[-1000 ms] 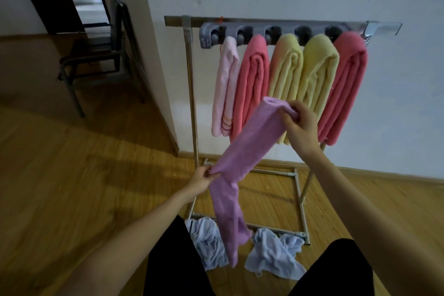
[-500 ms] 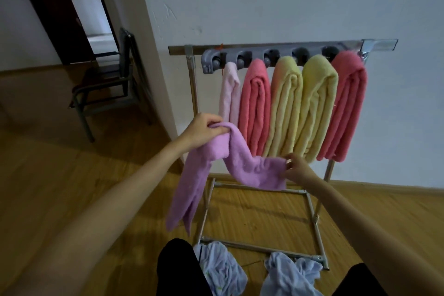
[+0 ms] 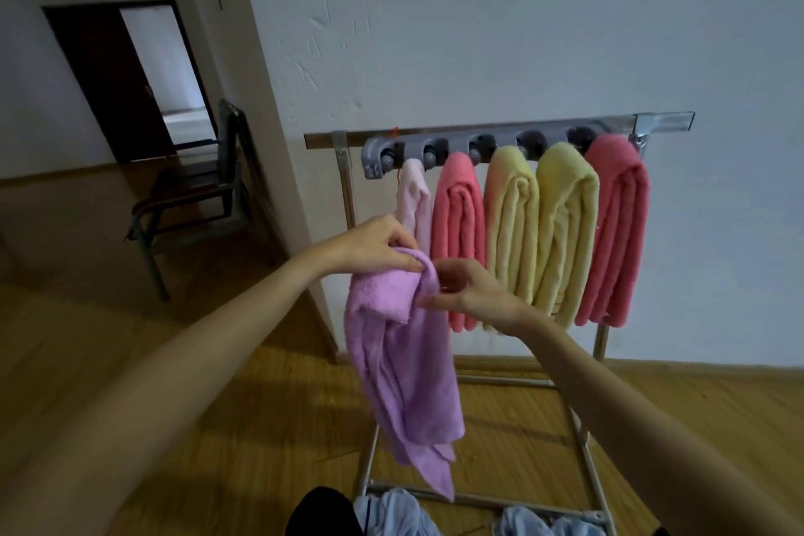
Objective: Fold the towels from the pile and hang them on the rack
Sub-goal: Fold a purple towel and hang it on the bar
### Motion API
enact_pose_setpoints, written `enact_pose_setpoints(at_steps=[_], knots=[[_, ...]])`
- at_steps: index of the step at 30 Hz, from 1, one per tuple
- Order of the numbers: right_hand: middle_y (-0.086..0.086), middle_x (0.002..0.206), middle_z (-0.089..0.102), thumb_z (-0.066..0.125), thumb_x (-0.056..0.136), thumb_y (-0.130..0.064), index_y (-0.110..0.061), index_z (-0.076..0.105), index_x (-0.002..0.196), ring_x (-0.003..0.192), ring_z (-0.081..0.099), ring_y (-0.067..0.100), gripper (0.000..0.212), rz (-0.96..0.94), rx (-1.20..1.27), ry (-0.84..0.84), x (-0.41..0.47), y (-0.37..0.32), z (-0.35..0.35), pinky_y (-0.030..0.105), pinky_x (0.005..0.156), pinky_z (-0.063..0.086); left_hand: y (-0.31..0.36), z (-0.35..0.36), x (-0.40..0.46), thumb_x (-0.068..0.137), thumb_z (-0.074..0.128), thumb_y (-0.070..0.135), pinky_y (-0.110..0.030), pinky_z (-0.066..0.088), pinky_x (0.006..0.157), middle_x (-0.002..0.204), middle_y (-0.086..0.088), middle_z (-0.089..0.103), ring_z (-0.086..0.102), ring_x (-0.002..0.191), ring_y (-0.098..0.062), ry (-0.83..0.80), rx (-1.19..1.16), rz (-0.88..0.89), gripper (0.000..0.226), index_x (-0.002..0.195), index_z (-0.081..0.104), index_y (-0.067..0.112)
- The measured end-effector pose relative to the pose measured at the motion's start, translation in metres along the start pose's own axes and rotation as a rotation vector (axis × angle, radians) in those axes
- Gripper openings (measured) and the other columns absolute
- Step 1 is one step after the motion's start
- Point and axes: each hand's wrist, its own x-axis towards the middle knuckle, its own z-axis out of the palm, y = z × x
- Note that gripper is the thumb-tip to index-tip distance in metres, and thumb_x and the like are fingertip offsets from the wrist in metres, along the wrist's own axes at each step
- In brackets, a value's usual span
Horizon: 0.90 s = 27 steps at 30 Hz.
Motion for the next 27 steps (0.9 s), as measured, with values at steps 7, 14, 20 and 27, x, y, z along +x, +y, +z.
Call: enact_pose_setpoints(at_steps=[7, 14, 20, 27], knots=[[-0.015, 0.053, 0.05, 0.063, 0.089, -0.005, -0.011, 0.069, 0.075, 0.05, 0.04, -0.004, 0.017, -0.023, -0.195, -0.046, 0.004, -0.015, -0.021, 0.013, 0.049, 0.032, -0.003, -0.003, -0.008, 0.082, 0.073, 0.024, -0.027, 0.04, 0.058, 0.067, -0.01, 0.064, 0.051, 0.062, -0.01, 0.02, -0.061, -0.05, 0.015, 0.079, 0.074, 0.009], [0.009, 0.071, 0.055, 0.052, 0.095, -0.01, 0.004, 0.062, 0.083, 0.066, 0.048, 0.012, 0.02, -0.042, -0.521, -0.065, 0.012, -0.035, -0.062, 0.031, 0.063, 0.042, -0.021, 0.003, -0.03, 0.065, 0.078, 0.046, -0.021, 0.041, 0.06, 0.075, -0.01, 0.058, 0.055, 0.069, -0.021, -0.1, -0.343, -0.231, 0.049, 0.08, 0.067, 0.001], [0.013, 0.081, 0.06, 0.052, 0.087, 0.002, 0.003, 0.059, 0.092, 0.071, 0.055, 0.021, 0.009, -0.16, -0.604, 0.054, 0.015, -0.026, -0.085, 0.039, 0.067, 0.046, -0.027, -0.009, -0.041, 0.077, 0.074, 0.024, -0.025, 0.052, 0.078, 0.099, -0.004, 0.067, 0.065, 0.095, -0.021, -0.083, -0.516, -0.272, 0.046, 0.118, 0.056, 0.012], [0.001, 0.086, 0.061, 0.046, 0.075, 0.016, -0.011, 0.069, 0.079, 0.08, 0.057, 0.012, 0.036, -0.194, -0.696, -0.208, 0.012, -0.039, -0.085, 0.018, 0.077, 0.046, -0.011, -0.028, -0.042, 0.09, 0.059, 0.006, -0.013, 0.046, 0.085, 0.111, 0.005, 0.058, 0.055, 0.102, 0.006, -0.087, -0.195, -0.134, 0.017, 0.101, 0.061, 0.02]])
